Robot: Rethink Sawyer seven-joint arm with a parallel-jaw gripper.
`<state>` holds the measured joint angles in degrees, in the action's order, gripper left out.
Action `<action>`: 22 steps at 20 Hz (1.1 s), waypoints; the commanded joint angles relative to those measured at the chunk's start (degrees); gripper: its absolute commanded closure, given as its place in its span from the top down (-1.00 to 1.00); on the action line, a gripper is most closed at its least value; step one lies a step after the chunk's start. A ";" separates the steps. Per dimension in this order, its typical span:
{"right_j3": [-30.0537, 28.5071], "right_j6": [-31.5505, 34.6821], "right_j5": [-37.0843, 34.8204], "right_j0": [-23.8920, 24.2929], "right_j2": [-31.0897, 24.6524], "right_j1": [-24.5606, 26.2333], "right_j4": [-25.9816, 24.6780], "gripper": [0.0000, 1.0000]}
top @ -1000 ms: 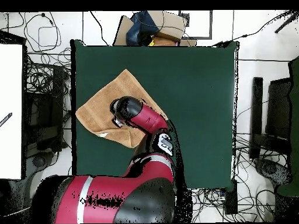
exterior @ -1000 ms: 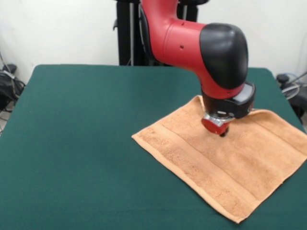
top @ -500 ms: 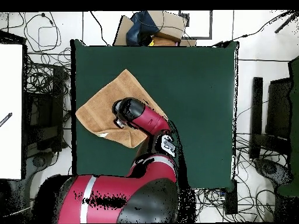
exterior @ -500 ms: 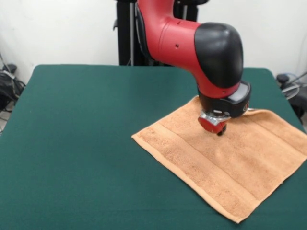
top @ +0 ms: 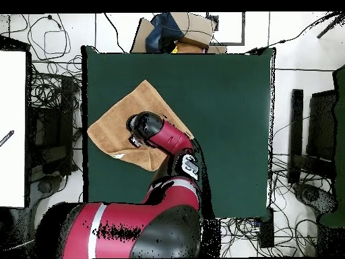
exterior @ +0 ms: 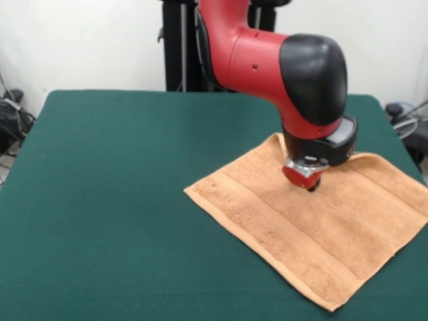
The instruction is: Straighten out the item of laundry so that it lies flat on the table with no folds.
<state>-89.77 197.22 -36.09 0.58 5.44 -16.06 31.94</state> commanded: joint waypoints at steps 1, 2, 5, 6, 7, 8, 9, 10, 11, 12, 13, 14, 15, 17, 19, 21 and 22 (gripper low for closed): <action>-0.93 7.47 -2.21 -1.92 -4.48 0.35 3.05 -1.00; -2.01 7.08 -1.72 -1.92 -4.74 -0.29 3.11 -1.00; -5.34 6.18 -0.08 -2.08 -5.49 -2.25 3.37 -1.00; -6.67 5.92 0.49 -2.10 -5.78 -3.10 3.56 -1.00; -7.81 5.71 1.09 -2.22 -6.05 -3.77 3.78 -1.00; -10.03 5.43 2.19 -2.39 -6.50 -5.16 4.20 -1.00; -10.46 5.50 2.54 -2.71 -6.65 -5.49 4.39 -1.00; -10.89 5.57 2.88 -3.03 -6.79 -5.81 4.58 -1.00; -11.85 5.36 3.62 -3.15 -7.17 -6.31 4.93 -1.00; -12.34 5.33 4.19 -3.40 -7.40 -6.53 5.24 -1.00; -12.83 5.29 4.76 -3.66 -7.63 -6.75 5.55 -1.00; -13.08 5.38 5.07 -4.00 -7.59 -6.78 5.67 -1.00; -13.20 5.43 5.05 -4.31 -7.55 -6.80 5.88 -1.00; -13.39 5.53 5.00 -4.86 -7.58 -6.84 6.28 -1.00; -13.27 5.38 4.81 -5.31 -7.54 -6.57 6.67 -1.00; -13.42 4.78 5.33 -5.40 -7.69 -6.04 6.90 -1.00; -13.81 4.10 6.47 -5.12 -8.13 -5.65 7.08 -1.00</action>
<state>-98.91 197.22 -35.75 -3.61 4.54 -23.08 35.44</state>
